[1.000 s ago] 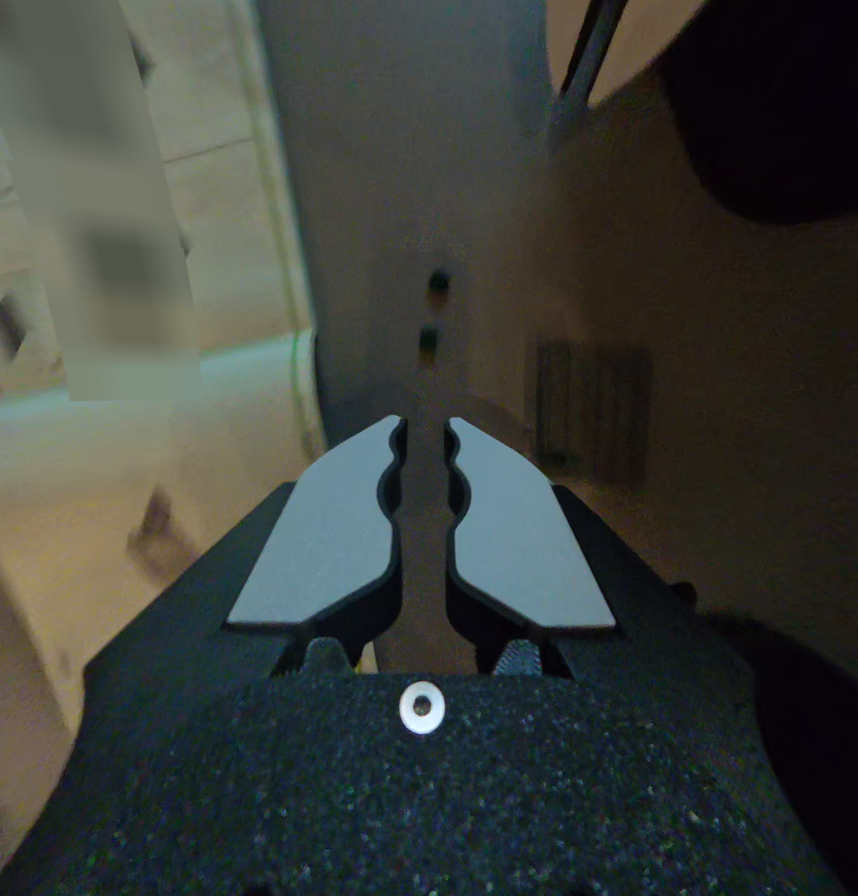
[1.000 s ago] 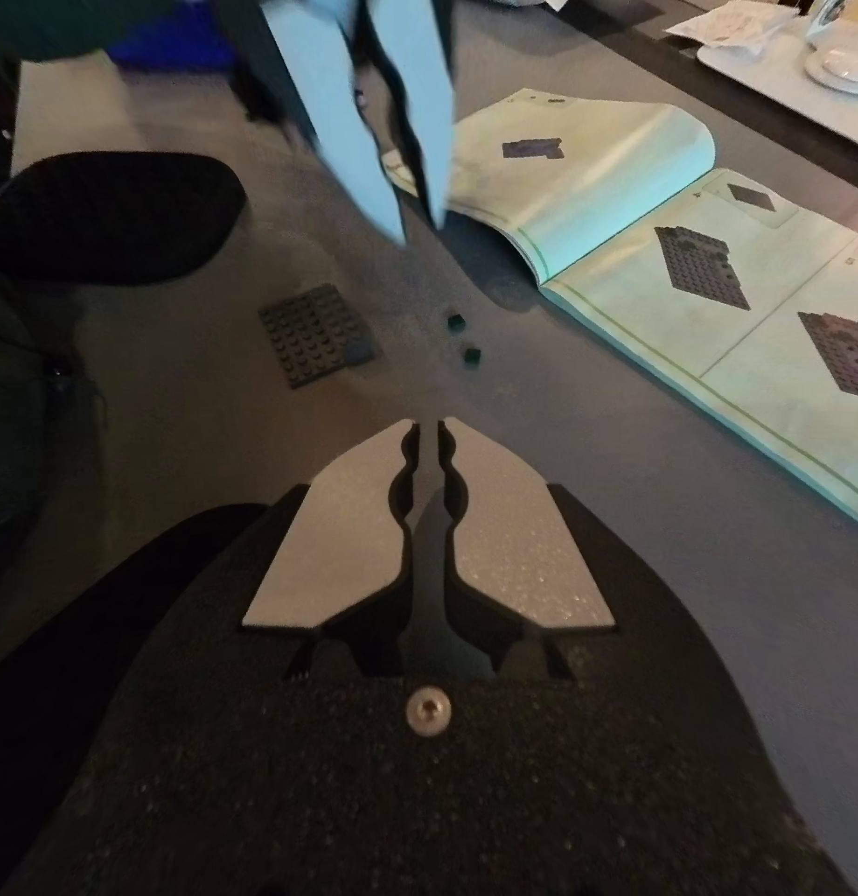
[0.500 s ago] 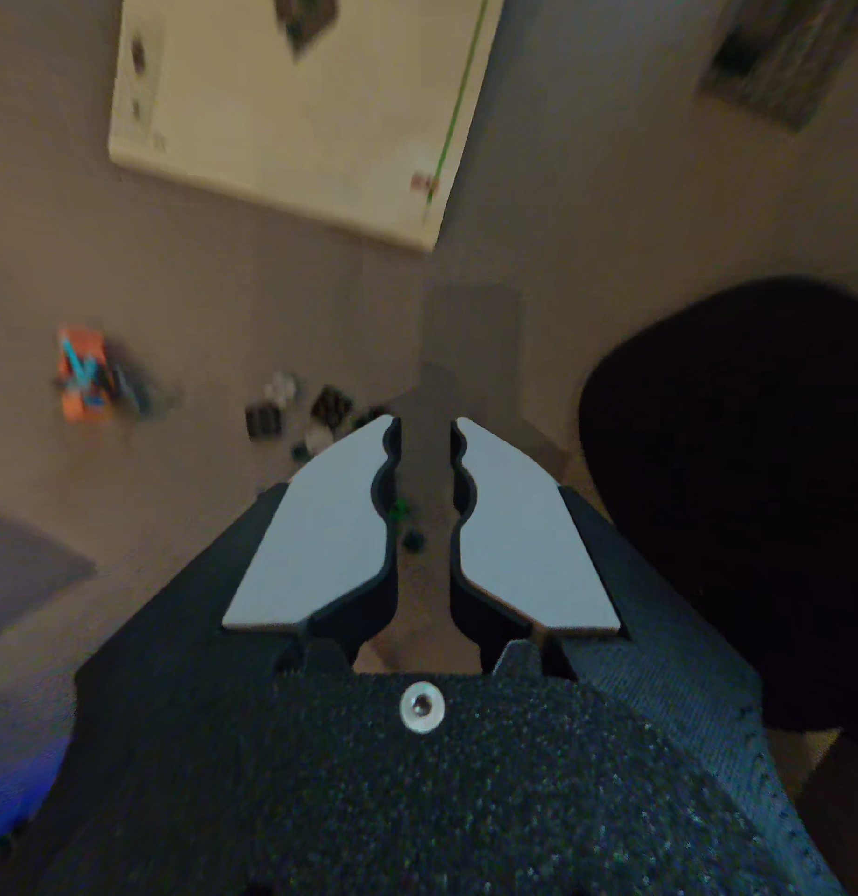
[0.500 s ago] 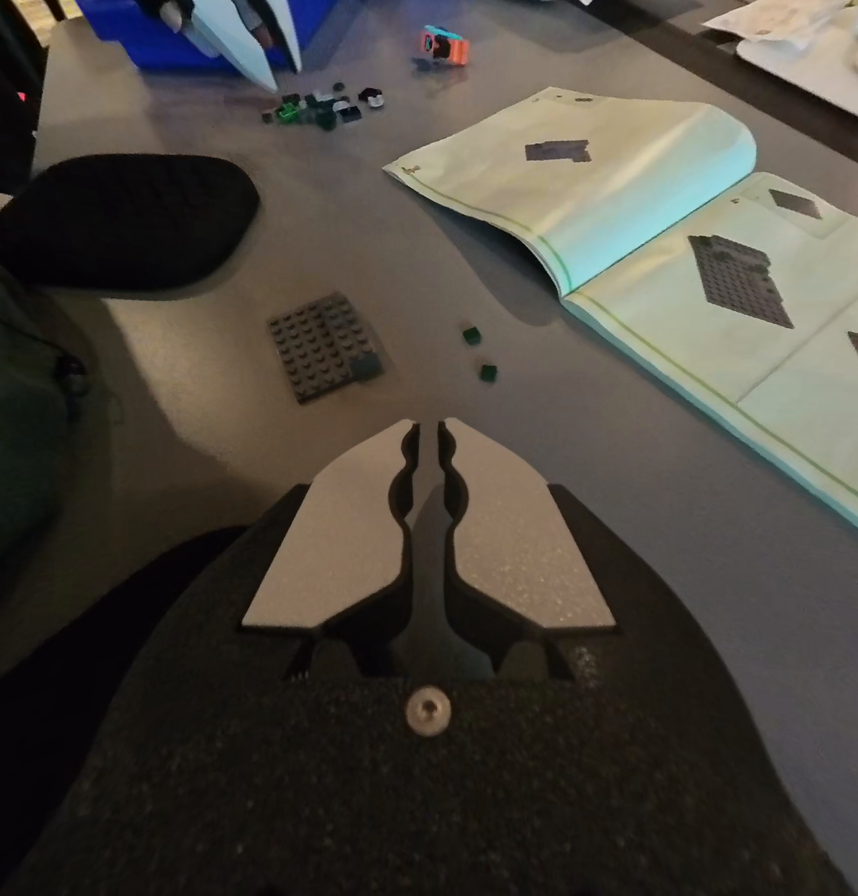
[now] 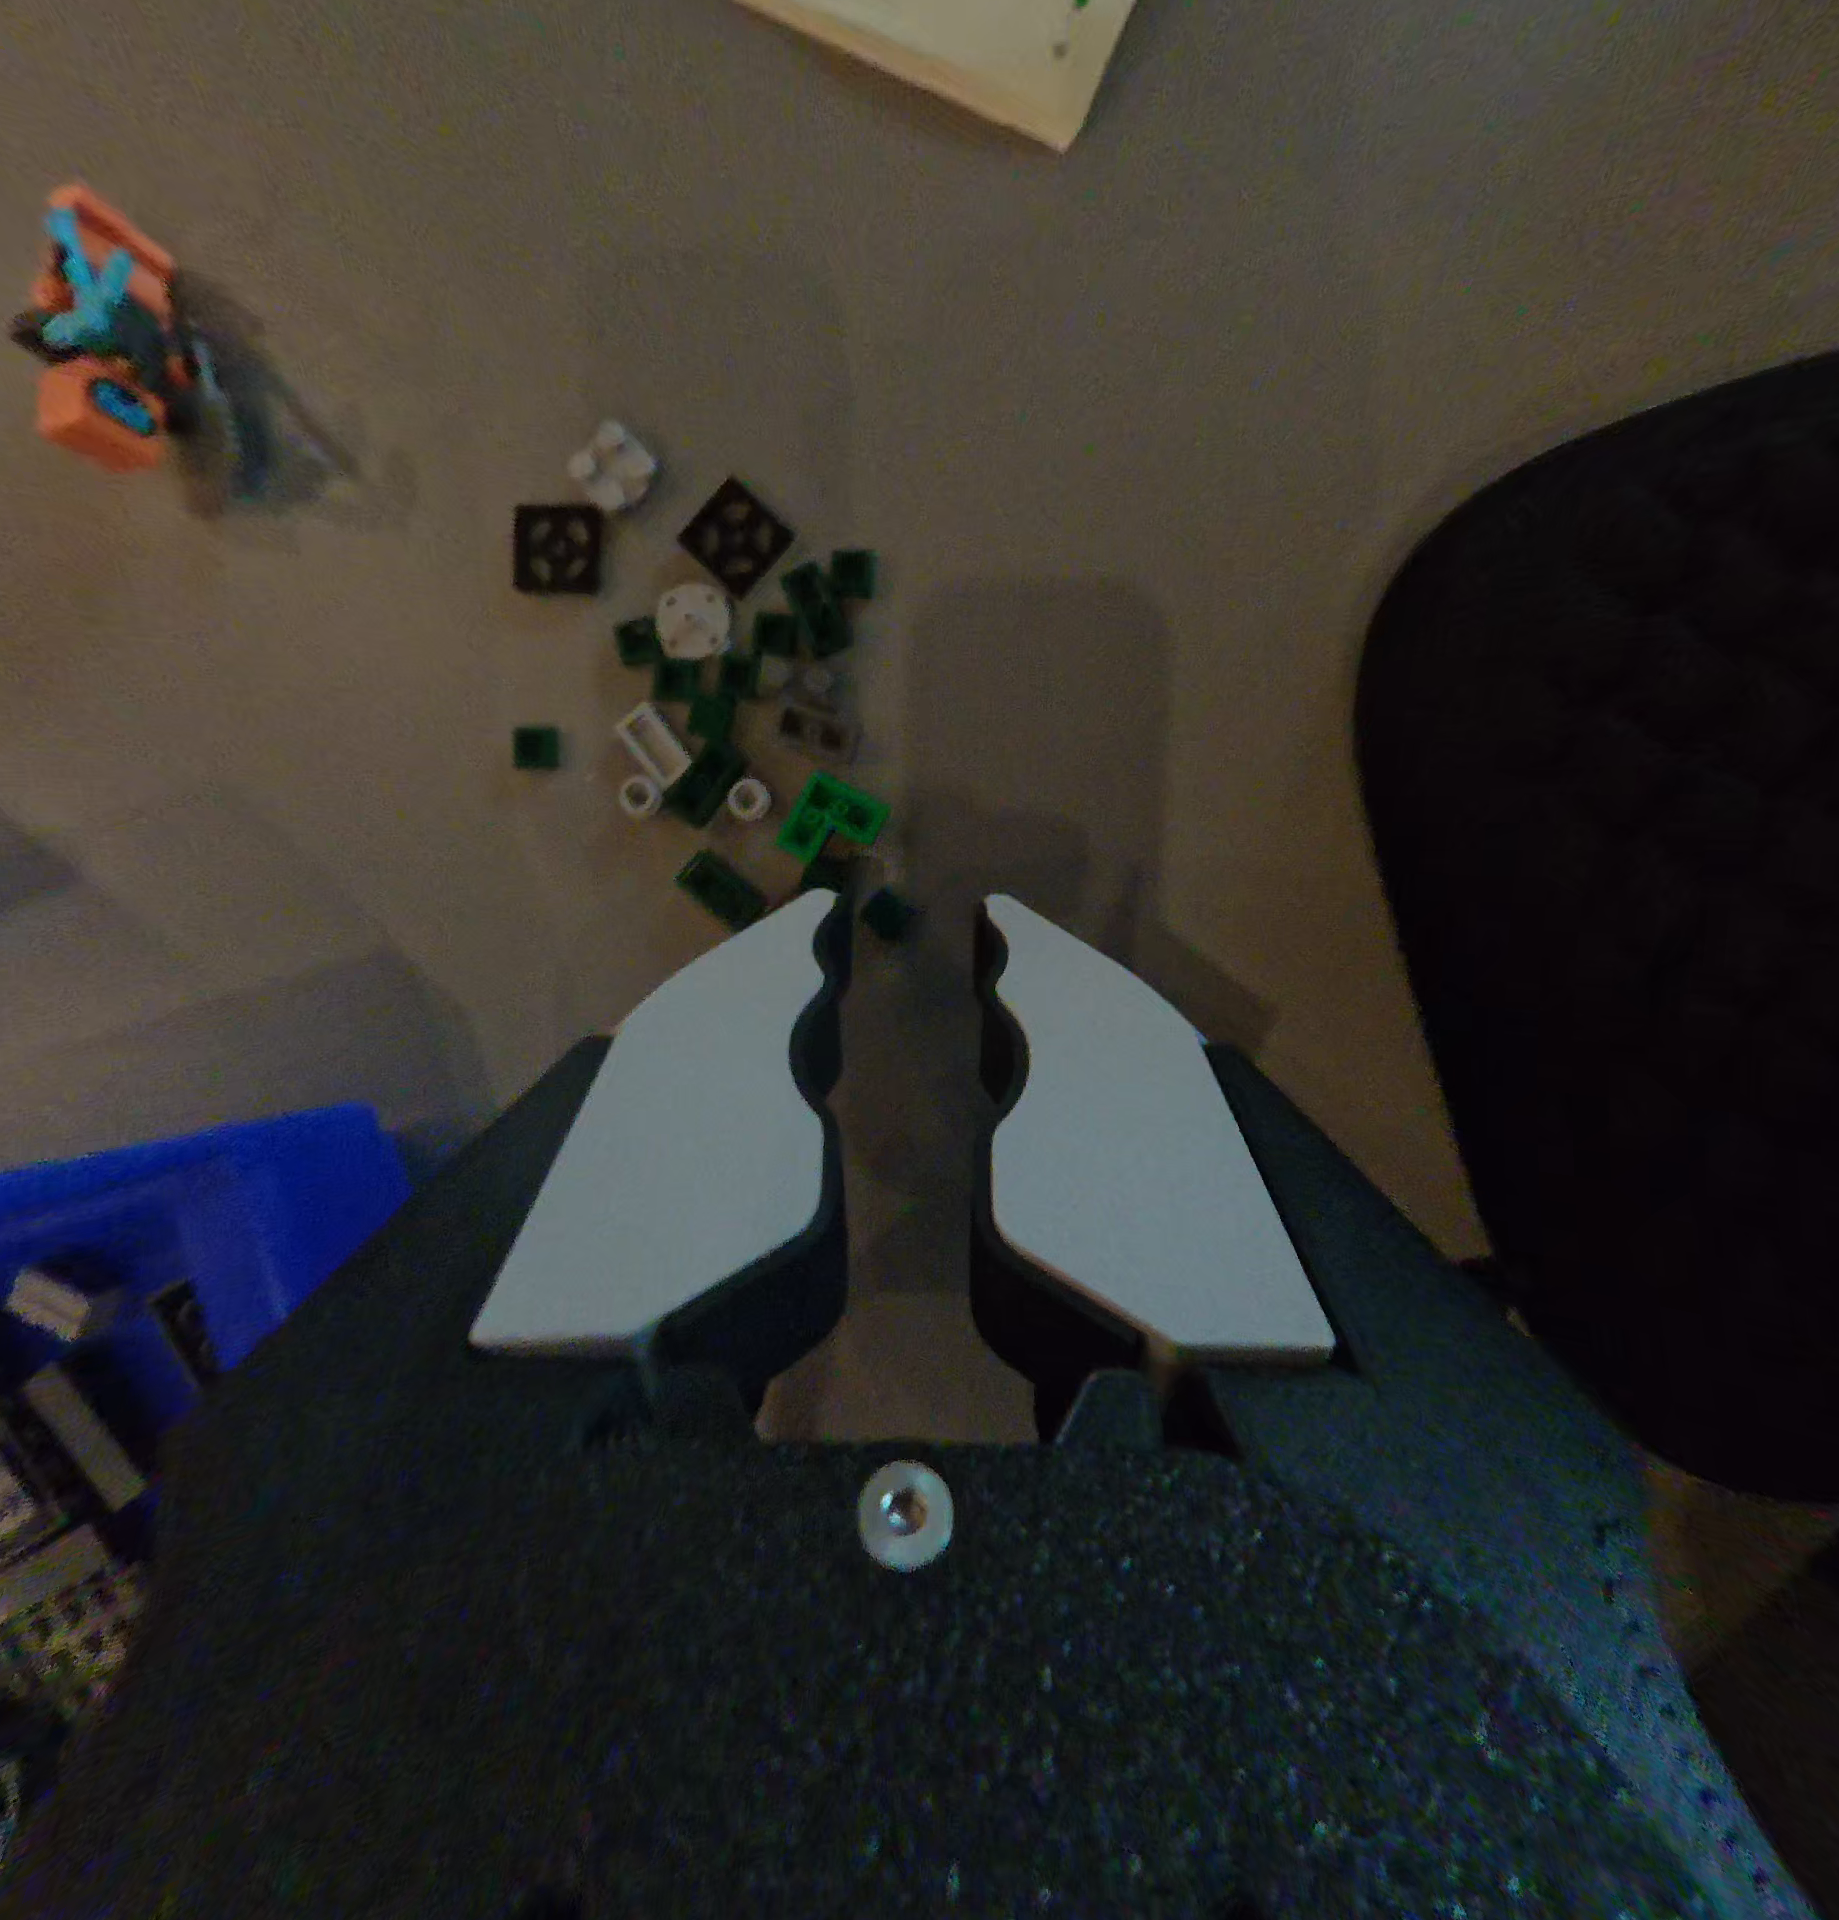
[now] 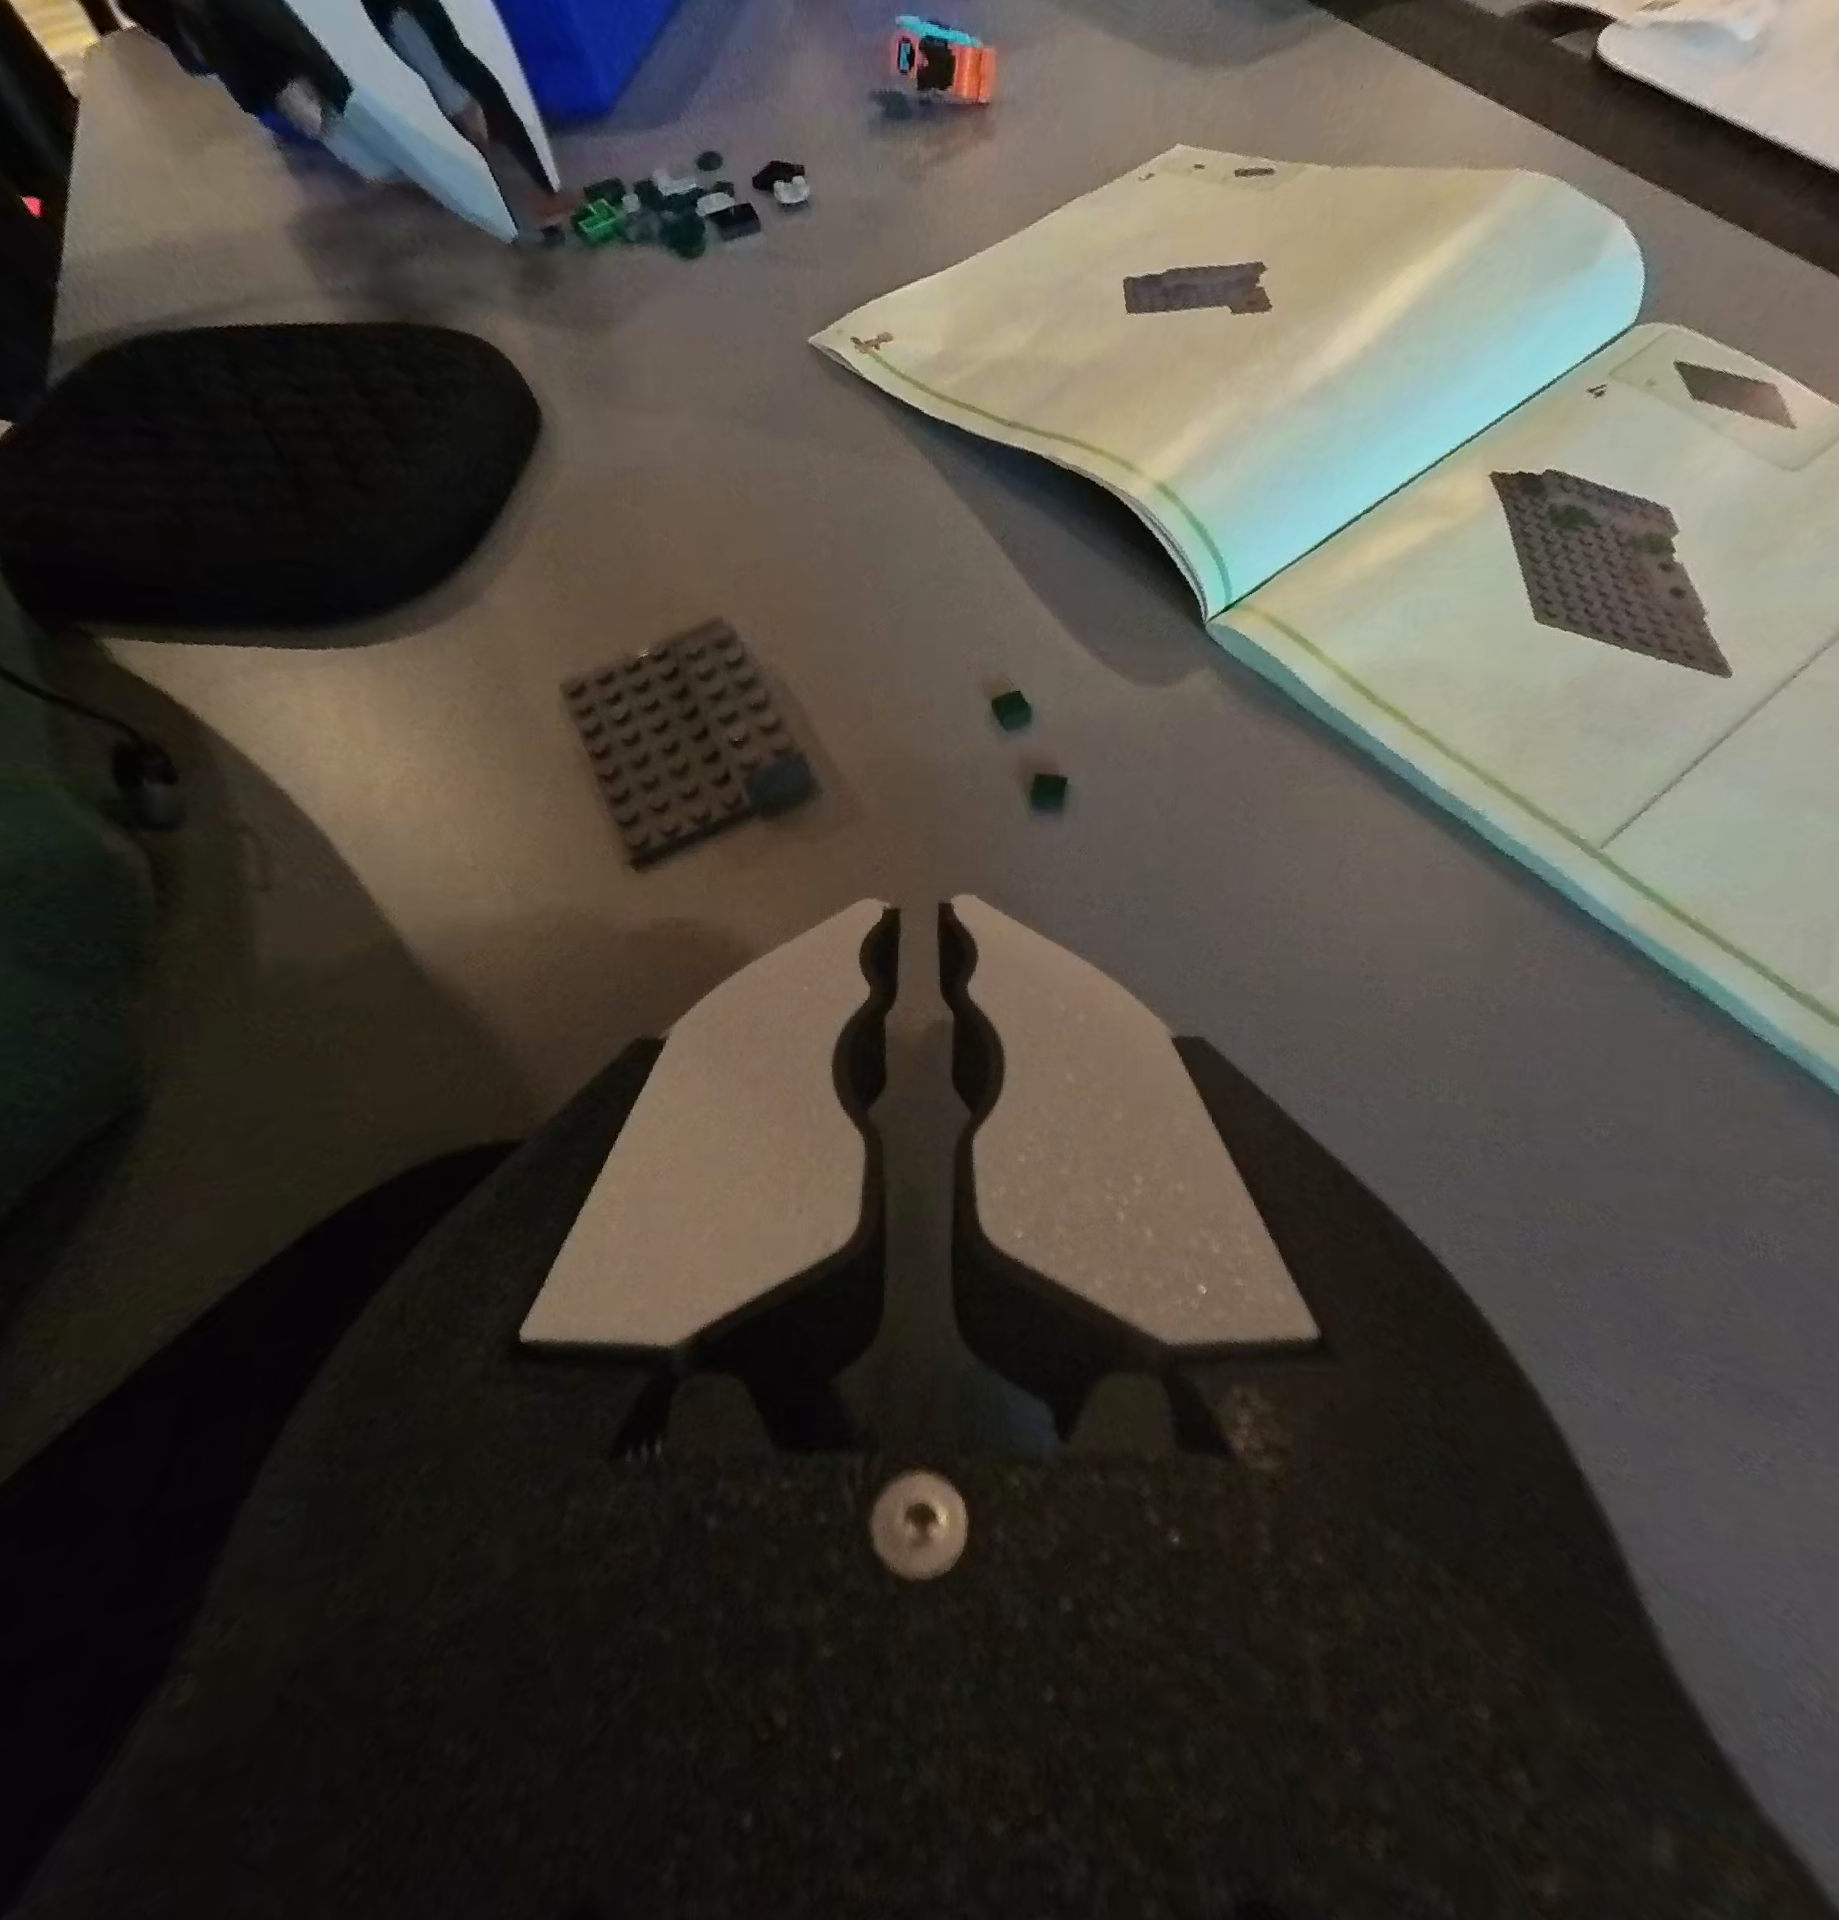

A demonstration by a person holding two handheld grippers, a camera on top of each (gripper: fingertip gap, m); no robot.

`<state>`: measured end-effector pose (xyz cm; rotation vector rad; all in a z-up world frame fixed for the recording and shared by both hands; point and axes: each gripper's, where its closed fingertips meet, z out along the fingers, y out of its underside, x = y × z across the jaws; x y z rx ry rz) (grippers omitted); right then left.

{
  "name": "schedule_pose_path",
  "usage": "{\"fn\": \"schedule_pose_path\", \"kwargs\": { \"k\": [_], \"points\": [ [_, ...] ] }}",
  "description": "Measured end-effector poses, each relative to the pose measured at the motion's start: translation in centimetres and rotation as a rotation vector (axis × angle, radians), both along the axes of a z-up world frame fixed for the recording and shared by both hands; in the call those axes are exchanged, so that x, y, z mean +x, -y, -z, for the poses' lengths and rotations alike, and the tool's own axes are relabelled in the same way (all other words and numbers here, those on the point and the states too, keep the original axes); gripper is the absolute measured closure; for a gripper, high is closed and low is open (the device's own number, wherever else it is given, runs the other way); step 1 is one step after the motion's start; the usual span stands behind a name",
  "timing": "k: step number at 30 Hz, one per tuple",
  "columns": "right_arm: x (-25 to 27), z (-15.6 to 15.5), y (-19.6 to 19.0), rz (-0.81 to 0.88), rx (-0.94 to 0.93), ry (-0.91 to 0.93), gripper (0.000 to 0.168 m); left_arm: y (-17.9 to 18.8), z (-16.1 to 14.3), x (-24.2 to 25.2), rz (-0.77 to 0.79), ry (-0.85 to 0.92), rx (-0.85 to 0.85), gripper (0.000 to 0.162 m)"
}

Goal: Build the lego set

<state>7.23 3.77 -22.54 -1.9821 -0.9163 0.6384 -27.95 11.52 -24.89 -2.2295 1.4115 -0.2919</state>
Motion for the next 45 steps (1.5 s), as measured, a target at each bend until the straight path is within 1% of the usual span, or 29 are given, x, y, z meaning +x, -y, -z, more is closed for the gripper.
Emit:
{"fn": "schedule_pose_path", "kwargs": {
  "k": [10, 14, 18, 24, 27, 30, 33, 35, 38, 41, 45],
  "points": [
    [0.1, 0.2, -0.1, 0.007, -0.008, -0.003, 0.161, -0.6, 0.9, -0.3, -0.058, 0.000, -0.038, 0.147],
    [0.1, 0.2, -0.1, 0.008, -0.012, -0.009, 0.161, -0.4, 0.9, -0.2, -0.034, 0.008, -0.054, 0.151],
    [0.1, 0.3, -0.1, 0.007, -0.013, -0.008, 0.161, -0.4, 0.9, -0.1, -0.039, 0.034, -0.084, 0.151],
    [0.1, 0.2, -0.2, 0.009, -0.009, -0.012, 0.161, -0.3, 0.9, 0.3, -0.011, 0.034, -0.075, 0.151],
    [0.1, 0.2, -0.1, 0.007, -0.005, -0.011, 0.162, -0.1, -0.3, 1.6, 0.019, 0.059, -0.053, 0.151],
    [0.1, 0.1, -0.1, 0.004, 0.000, -0.015, 0.162, 0.1, -2.4, 4.9, 0.099, 0.092, -0.009, 0.152],
    [0.1, -0.1, -0.1, 0.000, 0.009, -0.019, 0.161, 0.5, -3.9, 10.2, 0.238, 0.115, 0.027, 0.152],
    [0.1, -0.2, -0.1, -0.001, 0.015, -0.026, 0.161, 0.7, -4.1, 14.1, 0.336, 0.132, 0.037, 0.152],
    [0.0, -0.5, 0.1, -0.004, 0.023, -0.035, 0.161, 1.4, -4.0, 20.0, 0.462, 0.181, -0.003, 0.152],
    [-0.1, -0.7, 0.4, -0.009, 0.030, -0.035, 0.161, 1.6, -2.9, 24.8, 0.563, 0.176, -0.015, 0.152],
    [-0.2, -0.9, 0.5, -0.012, 0.040, -0.041, 0.161, 1.9, -0.9, 28.8, 0.654, 0.143, -0.059, 0.152]
  ]
}}
